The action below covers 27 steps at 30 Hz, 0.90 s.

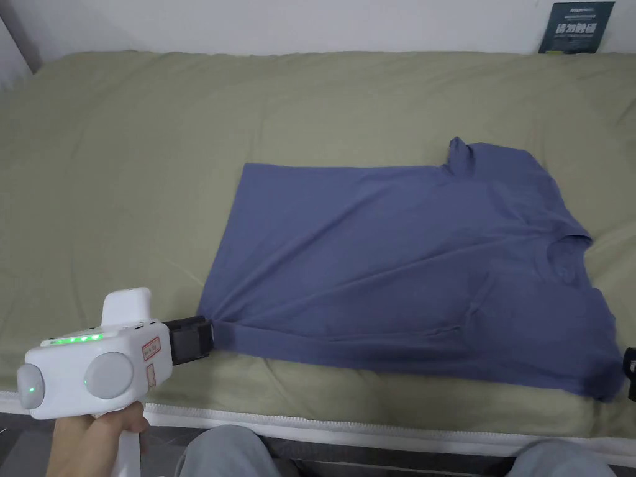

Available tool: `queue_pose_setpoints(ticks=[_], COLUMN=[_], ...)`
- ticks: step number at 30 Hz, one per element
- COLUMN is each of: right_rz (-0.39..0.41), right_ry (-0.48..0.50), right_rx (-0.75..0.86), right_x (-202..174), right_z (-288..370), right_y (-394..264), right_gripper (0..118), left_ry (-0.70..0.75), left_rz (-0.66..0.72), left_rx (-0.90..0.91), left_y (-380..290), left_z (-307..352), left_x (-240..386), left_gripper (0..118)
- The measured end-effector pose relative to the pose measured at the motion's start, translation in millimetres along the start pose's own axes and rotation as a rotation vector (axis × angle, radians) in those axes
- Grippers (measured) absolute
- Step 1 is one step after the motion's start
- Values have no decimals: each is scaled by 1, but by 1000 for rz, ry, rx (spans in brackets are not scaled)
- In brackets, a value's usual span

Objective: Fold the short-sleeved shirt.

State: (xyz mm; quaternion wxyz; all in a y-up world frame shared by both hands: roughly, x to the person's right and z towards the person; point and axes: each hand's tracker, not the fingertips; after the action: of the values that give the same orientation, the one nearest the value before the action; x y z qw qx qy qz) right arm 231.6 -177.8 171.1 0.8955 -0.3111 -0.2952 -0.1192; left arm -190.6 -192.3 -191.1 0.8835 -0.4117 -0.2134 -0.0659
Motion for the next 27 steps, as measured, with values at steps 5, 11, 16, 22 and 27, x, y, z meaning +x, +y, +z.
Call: queue_pose_setpoints(ticks=[5, 11, 16, 22, 27], right_rz=[17, -2, -11, 75, 66], right_ry=[-5, 13, 85, 94, 104], right_rx=[-33, -62, -118, -172, -153], right_x=[9, 26, 27, 18, 26], right_z=[-5, -19, -33, -60, -51], right_y=[-3, -7, -12, -26, -27], right_gripper=[1, 6, 117, 52, 4], left_ry=[-13, -28, -45, -33, -29], left_rz=[18, 15, 63, 39, 43], left_rx=[-47, -47, -61, -61, -72], left_y=[1, 6, 6, 7, 5], left_z=[-20, -17, -23, -23, -24], left_x=[4, 20, 3, 4, 3], left_gripper=[63, 0, 0, 0, 0])
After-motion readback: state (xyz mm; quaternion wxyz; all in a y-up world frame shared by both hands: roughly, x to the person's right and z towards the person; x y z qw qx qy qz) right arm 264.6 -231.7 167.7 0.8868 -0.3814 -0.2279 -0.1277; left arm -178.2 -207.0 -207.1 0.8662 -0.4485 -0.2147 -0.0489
